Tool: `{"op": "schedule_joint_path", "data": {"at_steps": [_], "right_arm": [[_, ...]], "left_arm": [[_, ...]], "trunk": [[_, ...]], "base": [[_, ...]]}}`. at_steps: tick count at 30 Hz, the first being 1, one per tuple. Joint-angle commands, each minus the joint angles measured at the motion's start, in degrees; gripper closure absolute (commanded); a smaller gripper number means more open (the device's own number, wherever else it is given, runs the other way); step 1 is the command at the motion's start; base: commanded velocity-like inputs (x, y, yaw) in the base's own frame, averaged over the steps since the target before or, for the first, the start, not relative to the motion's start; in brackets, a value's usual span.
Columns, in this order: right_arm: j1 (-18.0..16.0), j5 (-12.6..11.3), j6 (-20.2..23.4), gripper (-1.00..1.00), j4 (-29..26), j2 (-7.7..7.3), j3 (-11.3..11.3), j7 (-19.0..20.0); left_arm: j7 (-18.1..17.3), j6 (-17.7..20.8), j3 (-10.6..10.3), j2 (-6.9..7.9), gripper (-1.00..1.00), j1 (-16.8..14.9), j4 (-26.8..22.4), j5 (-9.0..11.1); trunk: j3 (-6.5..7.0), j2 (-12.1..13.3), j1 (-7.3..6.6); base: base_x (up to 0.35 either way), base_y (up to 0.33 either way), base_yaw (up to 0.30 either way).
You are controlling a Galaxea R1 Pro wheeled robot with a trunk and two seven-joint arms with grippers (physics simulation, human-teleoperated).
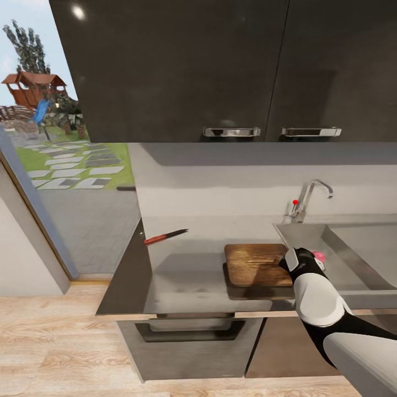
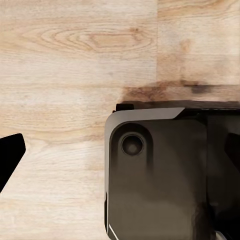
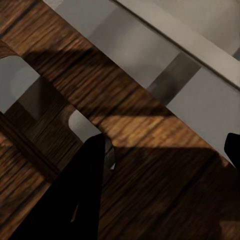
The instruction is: In the kitchen, take the Vidalia onion out of the sink, dice it on the chopping board with the paring knife, put the diced onion into the bowl on the countertop, then place both the paring knife and the chopping board into the sink.
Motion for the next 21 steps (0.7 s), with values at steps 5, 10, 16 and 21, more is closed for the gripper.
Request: {"op": "schedule_joint_path", "data": {"at_steps": [5,10,16,21], "right_arm": [[-0.1,0.4,0.3,1.0,-0.1,0.19,-0.2,0.0],[-0.1,0.4,0.4,1.0,-0.1,0.27,-0.2,0.0],[-0.1,0.4,0.3,1.0,-0.1,0.29,-0.2,-0.1],[-0.1,0.4,0.3,1.0,-0.1,0.3,-0.2,-0.1]], "left_arm": [[0.0,-0.2,0.1,0.0,-1.0,-0.1,0.0,-0.1],[0.0,-0.2,0.1,0.0,-1.0,-0.1,0.0,-0.1],[0.0,-0.2,0.1,0.0,-1.0,-0.1,0.0,-0.2],[0.0,-0.2,0.1,0.0,-1.0,-0.1,0.0,-0.1]], "trunk": [[-0.13,-0.1,0.04],[-0.13,-0.1,0.04],[-0.23,-0.1,0.04],[-0.63,-0.1,0.04]], "base": [[0.117,0.0,0.0],[0.067,0.0,0.0],[0.007,0.0,0.001],[0.0,0.0,0.027]]}}
